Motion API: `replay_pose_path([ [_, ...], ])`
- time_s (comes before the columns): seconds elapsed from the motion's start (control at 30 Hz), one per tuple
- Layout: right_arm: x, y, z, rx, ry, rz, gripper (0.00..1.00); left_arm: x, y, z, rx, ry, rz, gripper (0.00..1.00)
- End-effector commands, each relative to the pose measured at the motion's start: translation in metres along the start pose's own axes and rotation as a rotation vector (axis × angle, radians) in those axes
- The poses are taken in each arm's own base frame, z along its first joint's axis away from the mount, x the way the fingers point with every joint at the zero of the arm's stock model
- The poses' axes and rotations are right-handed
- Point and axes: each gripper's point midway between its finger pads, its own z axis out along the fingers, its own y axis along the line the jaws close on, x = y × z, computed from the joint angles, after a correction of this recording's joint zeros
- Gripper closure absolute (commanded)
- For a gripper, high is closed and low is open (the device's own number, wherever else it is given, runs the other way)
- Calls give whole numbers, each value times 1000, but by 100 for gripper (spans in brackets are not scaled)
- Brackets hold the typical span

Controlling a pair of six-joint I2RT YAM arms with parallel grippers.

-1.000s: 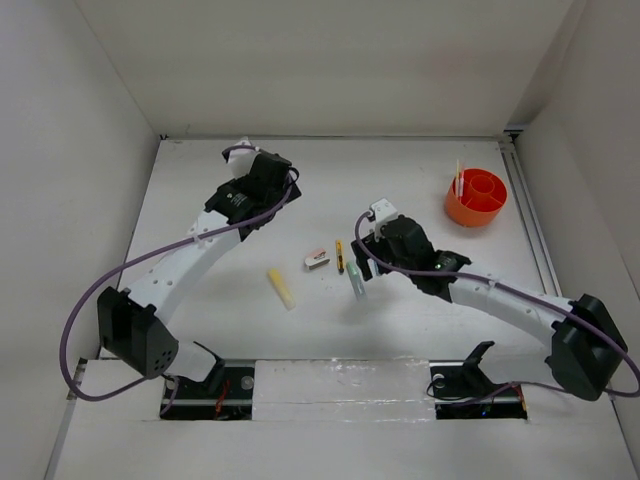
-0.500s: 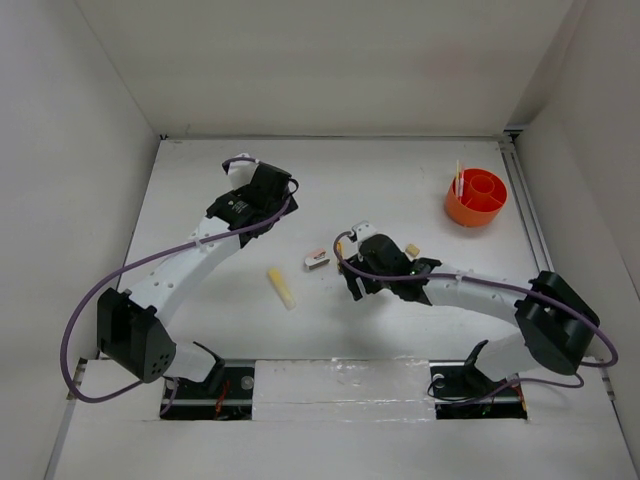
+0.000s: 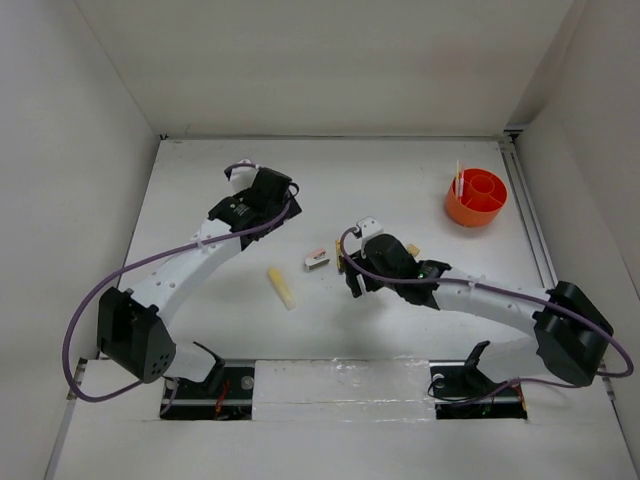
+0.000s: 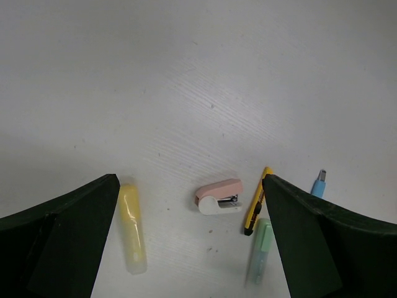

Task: Sort the stationery into containers
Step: Pick up the stationery from the center of the board.

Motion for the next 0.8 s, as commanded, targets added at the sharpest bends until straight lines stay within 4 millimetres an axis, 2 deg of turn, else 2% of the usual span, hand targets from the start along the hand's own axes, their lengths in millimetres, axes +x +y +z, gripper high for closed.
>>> replay_pose_path([
  [0.0, -32, 1, -15, 10, -112, 28, 16, 35, 18, 3, -45, 112, -61, 0],
  [0.1, -35, 1, -19, 11, -112, 19, 16, 65, 35, 12, -102, 189, -90, 0],
  [0.23, -38, 1, -27, -4, -132, 15, 16, 93, 58, 19, -158, 242, -95, 0],
  [0.33, -41, 2, -33, -18, -150, 10, 16, 110, 65, 23, -171, 277, -87, 0],
  [0.4, -44, 2, -36, -21, -163, 4, 16, 120, 59, 23, -147, 306, -77, 2],
  [0.47, -43, -1, -37, -11, -167, 5, 16, 136, 63, 27, -175, 340, -52, 3],
  [0.67, -45, 3, -39, -35, -183, 8, 16, 156, 81, 36, -238, 380, -29, 8],
  [0.77, -43, 5, -38, -45, -182, 8, 16, 164, 82, 36, -232, 406, -42, 8],
])
